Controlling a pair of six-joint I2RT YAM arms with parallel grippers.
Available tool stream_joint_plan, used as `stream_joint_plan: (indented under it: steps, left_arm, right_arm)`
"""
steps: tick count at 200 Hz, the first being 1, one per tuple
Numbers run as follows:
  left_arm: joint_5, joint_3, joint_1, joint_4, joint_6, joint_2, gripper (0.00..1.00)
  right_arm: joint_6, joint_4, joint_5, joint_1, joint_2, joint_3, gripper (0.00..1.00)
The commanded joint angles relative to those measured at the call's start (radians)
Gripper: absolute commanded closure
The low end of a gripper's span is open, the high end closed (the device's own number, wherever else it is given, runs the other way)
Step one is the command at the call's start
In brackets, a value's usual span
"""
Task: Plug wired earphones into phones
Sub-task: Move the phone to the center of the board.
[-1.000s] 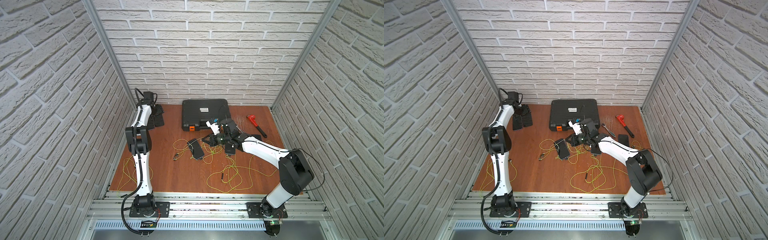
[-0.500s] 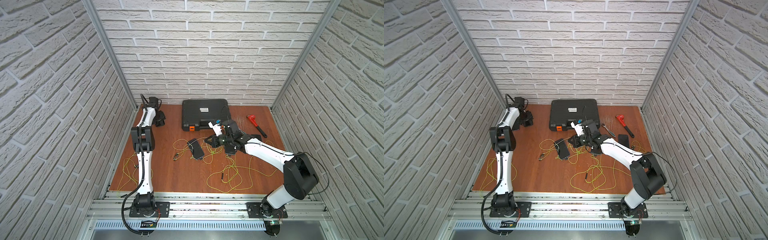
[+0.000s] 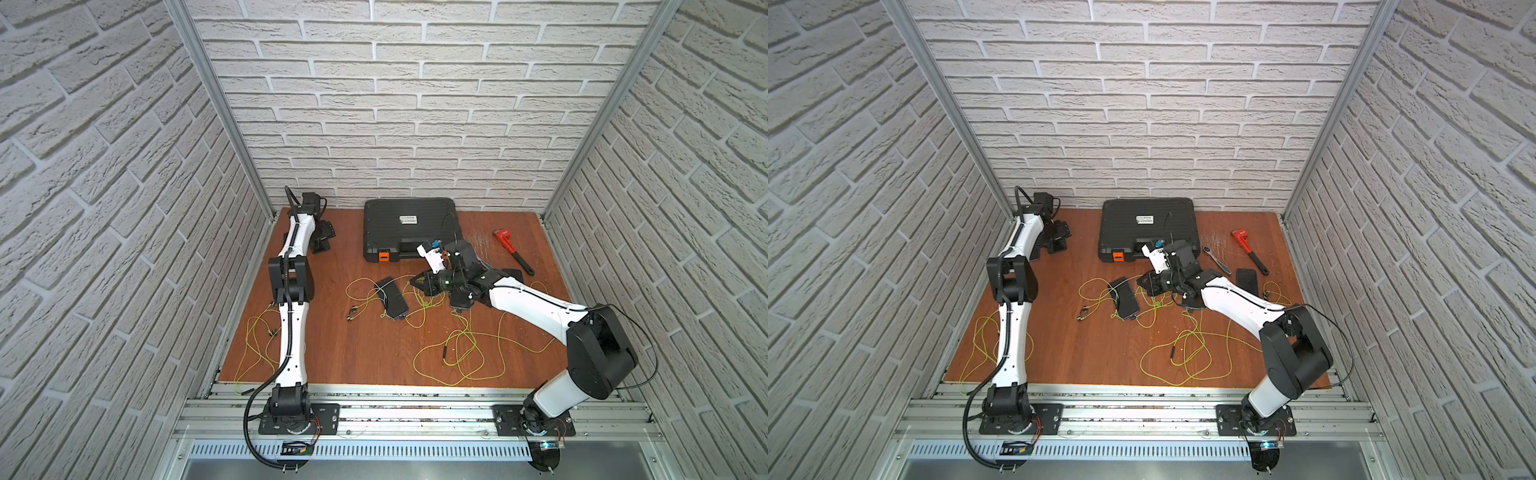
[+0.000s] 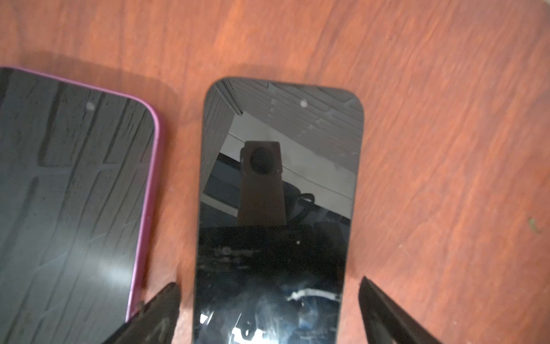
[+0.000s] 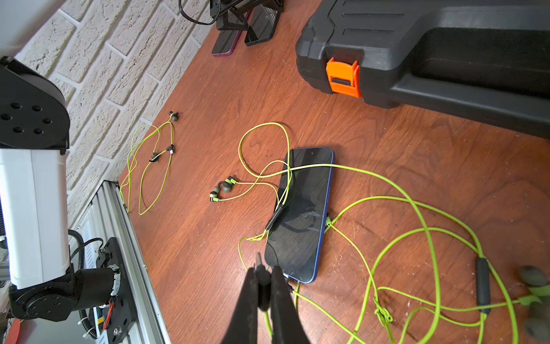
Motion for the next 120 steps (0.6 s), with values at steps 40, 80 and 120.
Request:
stream_joint_plan:
  steps: [40,80,120]
  left_arm:
    - [-0.012,-0.001,-0.018,-0.213,0.056,0.094,0.22]
    - [-0.014,-0.008,-0.034,-0.266,0.091,0.093,0.32]
    - [-0.014,-0.094,-0.066,-0.247,0.090,-0.014,0.35]
  right_arm:
    - [-0.028,0.040,-0.027,0.000,0.021,-0.006,0.95]
    - [-0.050,0.029,-0.050,-0.005,0.051,0.013,0.95]
    - [-0.073,0.009,-0.041,-0.005,0.055,0.016,0.95]
